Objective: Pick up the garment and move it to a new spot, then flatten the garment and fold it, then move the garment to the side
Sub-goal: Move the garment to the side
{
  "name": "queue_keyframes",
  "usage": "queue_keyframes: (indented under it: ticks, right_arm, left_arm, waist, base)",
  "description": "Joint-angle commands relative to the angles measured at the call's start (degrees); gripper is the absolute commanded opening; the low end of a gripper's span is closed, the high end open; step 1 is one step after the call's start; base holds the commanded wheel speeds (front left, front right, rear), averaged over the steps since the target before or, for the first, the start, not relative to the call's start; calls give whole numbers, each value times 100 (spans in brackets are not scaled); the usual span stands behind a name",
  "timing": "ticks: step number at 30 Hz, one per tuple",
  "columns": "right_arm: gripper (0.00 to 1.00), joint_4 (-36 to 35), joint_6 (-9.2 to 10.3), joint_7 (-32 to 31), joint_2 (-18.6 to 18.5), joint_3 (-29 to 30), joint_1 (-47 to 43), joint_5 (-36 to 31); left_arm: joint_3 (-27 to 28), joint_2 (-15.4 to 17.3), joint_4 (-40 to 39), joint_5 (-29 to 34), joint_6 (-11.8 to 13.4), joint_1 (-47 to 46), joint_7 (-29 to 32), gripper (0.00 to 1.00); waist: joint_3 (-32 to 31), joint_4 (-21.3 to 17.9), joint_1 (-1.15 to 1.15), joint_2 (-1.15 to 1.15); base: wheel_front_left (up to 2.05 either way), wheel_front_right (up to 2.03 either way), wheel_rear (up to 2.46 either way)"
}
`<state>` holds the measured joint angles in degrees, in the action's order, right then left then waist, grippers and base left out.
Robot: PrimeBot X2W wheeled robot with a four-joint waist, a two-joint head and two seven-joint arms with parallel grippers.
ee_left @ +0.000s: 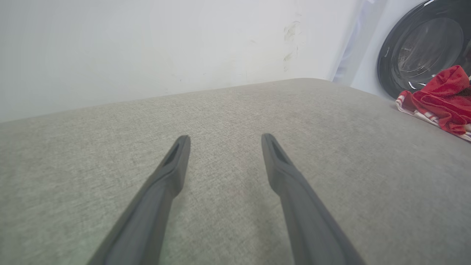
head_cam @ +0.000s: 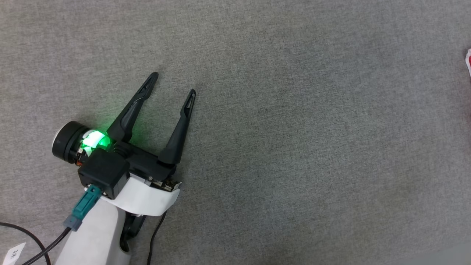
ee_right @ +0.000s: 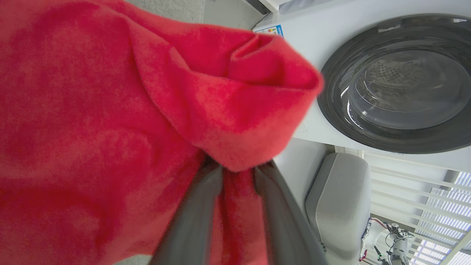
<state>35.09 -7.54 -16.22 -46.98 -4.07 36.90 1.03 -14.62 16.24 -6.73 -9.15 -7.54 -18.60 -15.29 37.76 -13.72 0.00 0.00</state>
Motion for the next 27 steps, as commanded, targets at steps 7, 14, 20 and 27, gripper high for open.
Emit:
queue_keyframes:
  ticks: [7,14,20,27]
  right_arm:
    - [100,-118,11,21,250,197,108,-329]
    - [100,-859,10,430,727,569,-2,-16]
    - [100,-1895,10,1061,1456,829,-391,404]
    - [100,-3156,9,1673,2353,1120,-1267,928]
  left_arm:
    - [149,-129,186,-40,15,10,23,100]
    - [438,-384,311,-106,17,251,10,100]
    - [829,-646,353,-126,60,677,10,100]
    - [1159,-911,495,-118,112,1142,10,100]
  waist:
    - [-336,105,0,0]
    - [-1223,302,0,0]
    - [-2111,531,0,0]
    - [-2844,912,0,0]
  base:
    - [0,0,0]
    - [0,0,0]
    - [0,0,0]
    - [0,0,0]
